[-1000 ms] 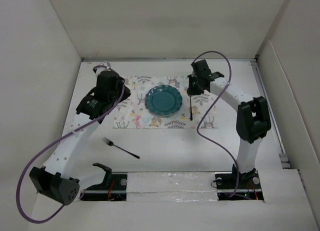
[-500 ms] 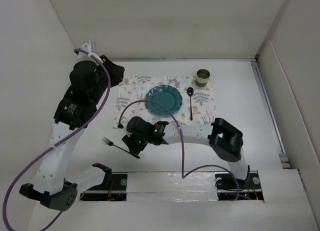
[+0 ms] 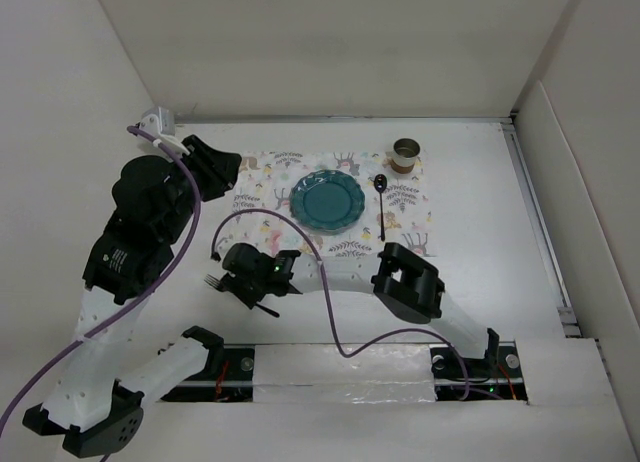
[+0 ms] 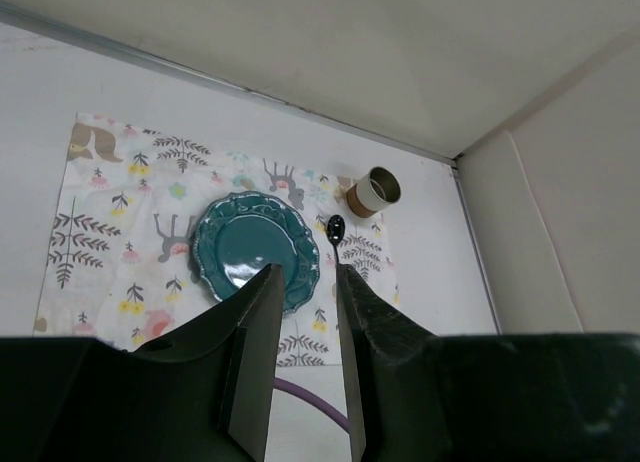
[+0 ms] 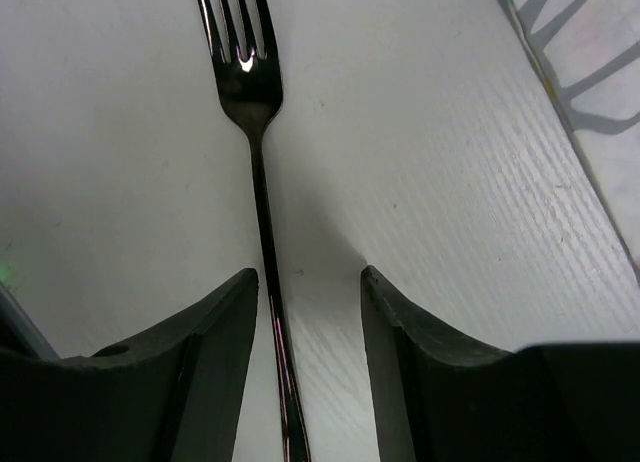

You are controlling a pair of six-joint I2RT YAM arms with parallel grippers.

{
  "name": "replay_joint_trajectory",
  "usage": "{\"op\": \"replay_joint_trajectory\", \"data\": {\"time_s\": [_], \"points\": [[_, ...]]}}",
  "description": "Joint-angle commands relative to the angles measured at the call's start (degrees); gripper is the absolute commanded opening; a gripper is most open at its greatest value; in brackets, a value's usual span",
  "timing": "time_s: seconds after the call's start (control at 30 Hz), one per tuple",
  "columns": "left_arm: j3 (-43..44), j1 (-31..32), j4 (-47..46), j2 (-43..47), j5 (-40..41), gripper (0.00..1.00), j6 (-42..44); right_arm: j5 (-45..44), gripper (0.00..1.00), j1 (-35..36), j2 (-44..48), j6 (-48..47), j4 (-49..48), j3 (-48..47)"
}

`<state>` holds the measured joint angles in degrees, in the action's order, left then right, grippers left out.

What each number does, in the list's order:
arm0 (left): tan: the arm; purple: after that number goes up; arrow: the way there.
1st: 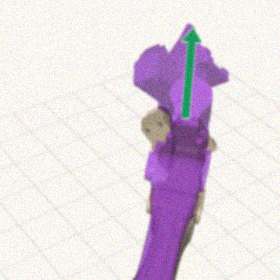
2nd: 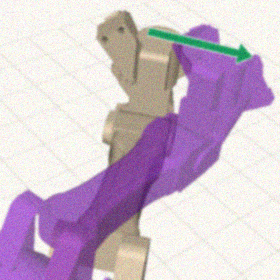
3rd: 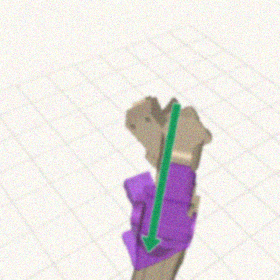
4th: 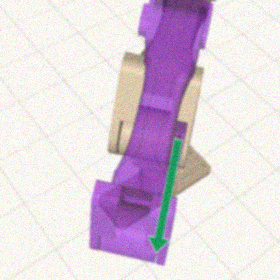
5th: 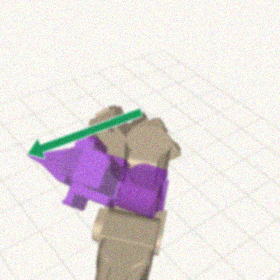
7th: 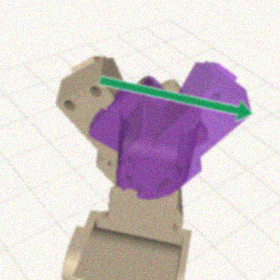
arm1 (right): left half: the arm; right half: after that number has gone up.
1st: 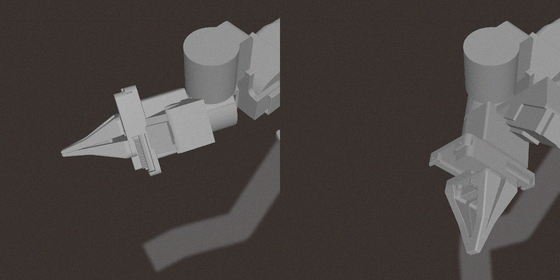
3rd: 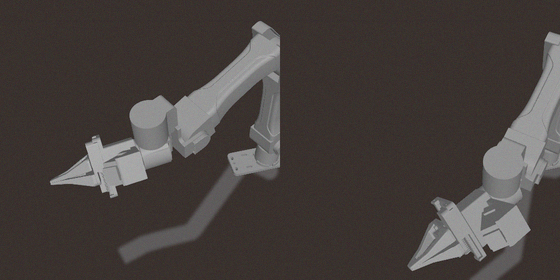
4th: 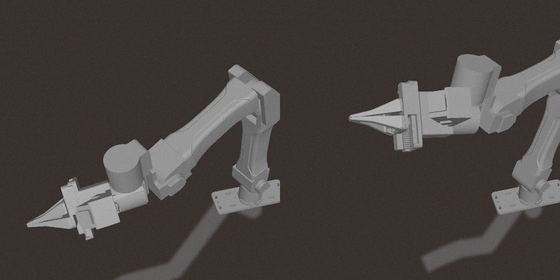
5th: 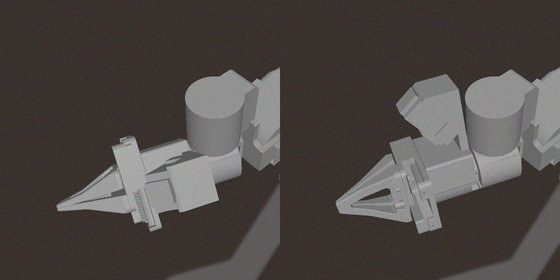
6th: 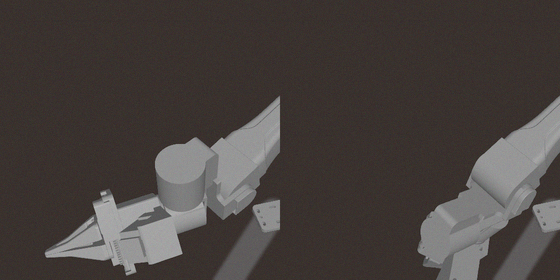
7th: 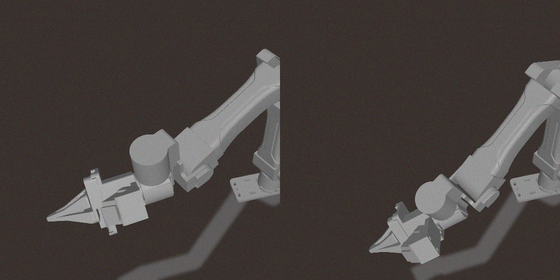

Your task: Set the dinner table for one person

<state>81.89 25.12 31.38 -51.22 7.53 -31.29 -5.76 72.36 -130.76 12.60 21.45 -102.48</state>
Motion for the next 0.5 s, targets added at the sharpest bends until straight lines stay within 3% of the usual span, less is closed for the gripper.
{"op": "replay_joint_trajectory", "data": {"time_s": [0.0, 0.13, 0.27, 0.47], "points": [[-0.8, 0.5, -0.4, 0.9, -0.5, 0.25, 0.6, -2.7, 0.5, 1.3, -2.0, -1.1, 0.9, -3.4], [-1.2, 0.5, -0.3, 1.4, -0.3, 0.25, 0.4, -3.3, 0.35, 2.0, -4.3, -0.4, 1.0, -5.1], [-1.5, 0.5, 0.0, 1.6, 0.0, 0.25, 0.4, -4.1, 0.02, 2.6, -5.2, 1.4, 2.3, -6.9], [-1.9, 0.5, -0.1, 1.3, 0.2, 0.25, 0.2, -5.4, 0.0, -0.4, 2.3, 6.0, 3.2, -8.5]]}}
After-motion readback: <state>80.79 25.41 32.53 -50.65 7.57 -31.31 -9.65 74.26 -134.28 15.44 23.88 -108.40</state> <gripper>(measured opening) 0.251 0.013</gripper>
